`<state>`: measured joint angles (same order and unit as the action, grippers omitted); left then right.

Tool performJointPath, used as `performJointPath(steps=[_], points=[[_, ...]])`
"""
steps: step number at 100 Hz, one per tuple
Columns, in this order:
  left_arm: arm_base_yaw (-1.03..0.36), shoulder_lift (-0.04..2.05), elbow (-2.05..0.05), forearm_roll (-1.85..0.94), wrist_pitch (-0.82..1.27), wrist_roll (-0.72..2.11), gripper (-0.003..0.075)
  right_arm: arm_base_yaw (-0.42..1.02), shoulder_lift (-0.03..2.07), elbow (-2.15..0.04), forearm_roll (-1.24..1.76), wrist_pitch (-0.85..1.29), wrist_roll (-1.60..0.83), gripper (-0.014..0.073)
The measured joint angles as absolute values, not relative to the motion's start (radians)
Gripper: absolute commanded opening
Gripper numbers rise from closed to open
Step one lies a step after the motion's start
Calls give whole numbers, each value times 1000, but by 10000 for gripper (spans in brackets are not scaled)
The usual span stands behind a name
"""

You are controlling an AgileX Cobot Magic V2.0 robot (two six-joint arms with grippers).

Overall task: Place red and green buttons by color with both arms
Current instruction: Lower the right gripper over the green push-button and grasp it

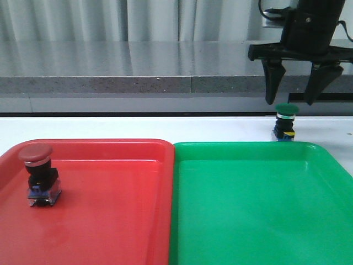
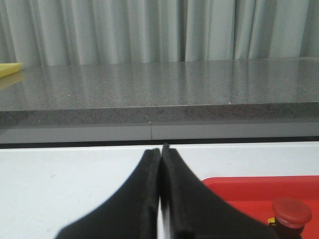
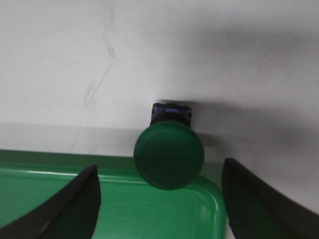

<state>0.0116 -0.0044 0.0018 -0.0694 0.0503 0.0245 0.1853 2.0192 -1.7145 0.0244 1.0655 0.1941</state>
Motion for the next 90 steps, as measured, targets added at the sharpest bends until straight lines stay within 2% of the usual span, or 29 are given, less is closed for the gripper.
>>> performJointPath(steps=[32, 37, 52, 59, 90], points=[[12, -4, 2, -69, 50, 25, -20, 185, 2079, -1735, 26, 1036, 192, 508], [12, -4, 2, -69, 50, 25, -20, 185, 2081, -1737, 26, 1032, 192, 468], [12, -4, 2, -69, 50, 25, -20, 185, 2087, -1737, 26, 1031, 192, 259], [12, -4, 2, -69, 50, 25, -20, 185, 2087, -1737, 27, 1031, 192, 216], [12, -4, 2, -69, 50, 25, -20, 185, 2089, -1771, 30, 1057, 192, 218]])
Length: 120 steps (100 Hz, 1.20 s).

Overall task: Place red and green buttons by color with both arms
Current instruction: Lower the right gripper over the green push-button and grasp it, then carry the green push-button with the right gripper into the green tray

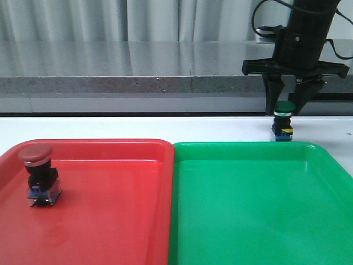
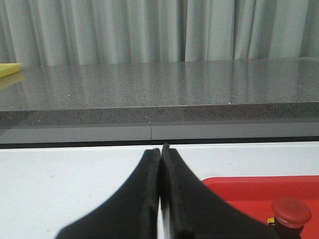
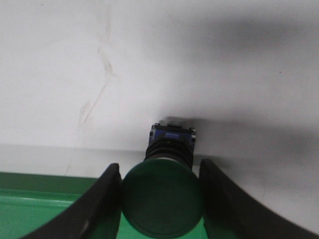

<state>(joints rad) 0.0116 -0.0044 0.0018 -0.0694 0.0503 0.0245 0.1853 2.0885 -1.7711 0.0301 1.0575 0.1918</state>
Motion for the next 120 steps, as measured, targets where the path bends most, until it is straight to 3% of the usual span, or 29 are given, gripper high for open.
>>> performJointPath(steps=[52, 93, 120], points=[[12, -4, 2, -69, 50, 25, -20, 257, 1964, -1854, 67, 1212, 215, 218], [12, -4, 2, -69, 50, 25, -20, 490, 1880, -1594, 78, 1113, 353, 218], [12, -4, 2, -69, 50, 25, -20, 525, 1880, -1453, 78, 1018, 403, 218]])
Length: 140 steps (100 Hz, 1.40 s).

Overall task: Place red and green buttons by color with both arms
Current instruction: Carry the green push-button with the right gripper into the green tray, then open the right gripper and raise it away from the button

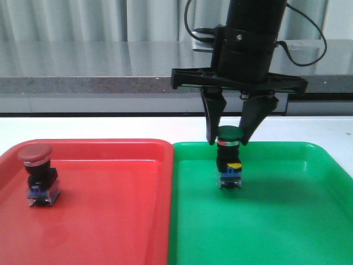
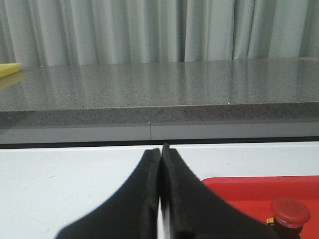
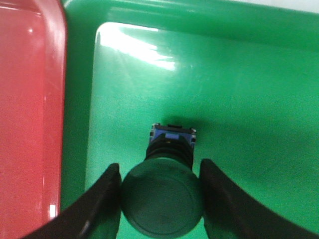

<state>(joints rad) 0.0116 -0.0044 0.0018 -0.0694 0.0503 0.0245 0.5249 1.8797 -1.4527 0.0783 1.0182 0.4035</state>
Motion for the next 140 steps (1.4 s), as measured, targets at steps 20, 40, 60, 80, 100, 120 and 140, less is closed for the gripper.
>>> performJointPath(steps=[20, 40, 60, 80, 100, 120, 140], points=[[12, -4, 2, -69, 50, 25, -20, 525, 1880, -1445, 78, 1011, 409, 219], [12, -4, 2, -69, 50, 25, -20, 525, 1880, -1445, 78, 1023, 409, 439], [12, -4, 2, -69, 50, 25, -20, 525, 1880, -1445, 78, 1029, 409, 640], [12, -4, 2, -69, 50, 25, -20, 525, 1878, -1445, 78, 1046, 409, 638], [12, -4, 2, -69, 50, 25, -20, 525, 1830, -1445, 73, 1054, 390, 629], [12, -4, 2, -69, 50, 25, -20, 515, 1717, -1445, 12, 1041, 382, 269], [12, -4, 2, -69, 50, 25, -20, 434, 1611, -1445, -5, 1049, 379, -59]])
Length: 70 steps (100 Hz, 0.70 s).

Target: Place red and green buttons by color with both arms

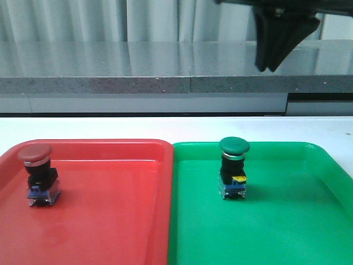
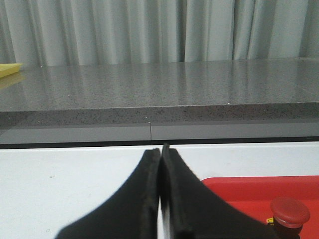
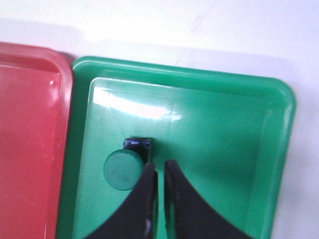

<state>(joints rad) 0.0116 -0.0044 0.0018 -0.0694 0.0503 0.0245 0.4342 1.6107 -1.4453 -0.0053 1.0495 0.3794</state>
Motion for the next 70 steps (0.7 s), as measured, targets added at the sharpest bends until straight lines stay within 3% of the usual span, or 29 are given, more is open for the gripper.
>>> performJointPath(steps=[40, 70], points=[[12, -4, 2, -69, 50, 25, -20, 222, 1421, -1420, -49, 1065, 379, -59], [12, -4, 2, -69, 50, 25, -20, 112, 1242, -1217, -49, 970, 379, -59]])
